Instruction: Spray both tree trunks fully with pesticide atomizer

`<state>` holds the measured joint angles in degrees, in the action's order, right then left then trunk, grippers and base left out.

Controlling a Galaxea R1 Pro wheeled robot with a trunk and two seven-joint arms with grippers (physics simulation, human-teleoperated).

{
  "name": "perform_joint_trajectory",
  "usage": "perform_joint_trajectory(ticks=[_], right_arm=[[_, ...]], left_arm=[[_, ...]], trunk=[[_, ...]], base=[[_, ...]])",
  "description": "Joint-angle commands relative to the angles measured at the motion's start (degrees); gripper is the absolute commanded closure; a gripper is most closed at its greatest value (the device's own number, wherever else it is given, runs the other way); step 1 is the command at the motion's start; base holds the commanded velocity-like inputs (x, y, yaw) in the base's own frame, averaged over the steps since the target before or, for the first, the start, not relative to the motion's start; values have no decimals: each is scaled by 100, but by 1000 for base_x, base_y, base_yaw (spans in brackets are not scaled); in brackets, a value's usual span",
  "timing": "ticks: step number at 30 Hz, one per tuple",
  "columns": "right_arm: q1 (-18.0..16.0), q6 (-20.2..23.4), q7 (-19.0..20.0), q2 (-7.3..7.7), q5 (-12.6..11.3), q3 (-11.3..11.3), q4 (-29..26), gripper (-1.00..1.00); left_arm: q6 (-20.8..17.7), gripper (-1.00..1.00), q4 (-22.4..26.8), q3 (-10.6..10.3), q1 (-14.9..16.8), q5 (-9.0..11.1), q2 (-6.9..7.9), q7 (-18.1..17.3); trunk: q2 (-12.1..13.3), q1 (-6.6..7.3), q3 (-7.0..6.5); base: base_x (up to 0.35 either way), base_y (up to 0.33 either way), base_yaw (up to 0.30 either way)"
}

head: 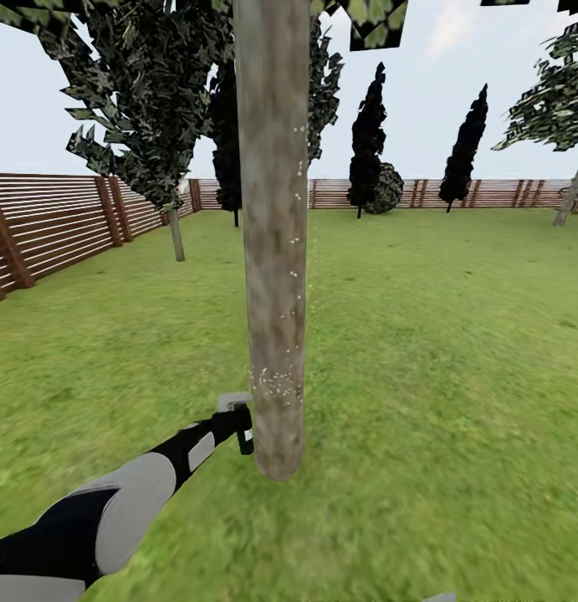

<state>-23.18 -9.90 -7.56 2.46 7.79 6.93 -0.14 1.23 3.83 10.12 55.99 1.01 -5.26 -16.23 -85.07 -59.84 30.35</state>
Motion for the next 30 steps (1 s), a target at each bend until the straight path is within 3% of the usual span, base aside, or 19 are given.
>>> perform_joint_trajectory(ticks=[1,3,5,6,7,10,11,15,17,21,27,30], right_arm=[[-2,26,-40,-82,31,27,-643,-100],[-2,38,-43,-114,24,26,-887,-100],[-2,40,-43,-125,27,23,-941,-100],[-2,40,-44,-138,29,26,-951,-100],[-2,41,-44,-189,31,27,-948,-100],[-2,41,-44,-281,36,27,-945,-100],[-2,41,-44,-310,39,28,-944,-100],[-2,41,-41,-318,44,28,-937,-100],[-2,41,-36,-322,43,28,-936,-100],[-2,41,-35,-323,45,28,-935,-100],[-2,41,-35,-318,43,28,-935,-100],[-2,41,-35,-317,42,28,-935,-100]], left_arm=[[-1233,100,1062,19,5,10,-78,8],[-2419,100,2324,11,7,11,-113,64],[-3115,100,3126,4,8,8,-125,154],[-3822,100,3764,1,13,0,-159,254],[-4223,100,4002,0,91,2,-189,294],[-4502,100,4124,-1,452,9,-206,309],[-5062,100,4165,-1,989,12,-214,313],[-5221,100,4155,-1,1598,-6,-213,313],[-5623,100,4144,-1,2210,-13,-212,317],[-5762,100,4083,-1,3064,-21,-212,341],[-5784,100,4071,5,3732,-22,-211,347],[-5790,100,4079,7,3854,-22,-212,348]], trunk=[[-3,0,7],[-3,0,7],[-3,0,7],[-3,0,7],[-3,0,7],[-3,0,7],[-3,0,7],[-3,0,7],[-3,0,7],[-3,0,7],[-3,0,7],[-3,0,7]], base=[[-1,3,-3],[0,1,-1],[0,0,0],[0,0,0],[0,0,0],[0,0,0],[0,0,0],[0,0,0],[0,0,0],[0,0,0],[0,0,0],[0,0,0]])
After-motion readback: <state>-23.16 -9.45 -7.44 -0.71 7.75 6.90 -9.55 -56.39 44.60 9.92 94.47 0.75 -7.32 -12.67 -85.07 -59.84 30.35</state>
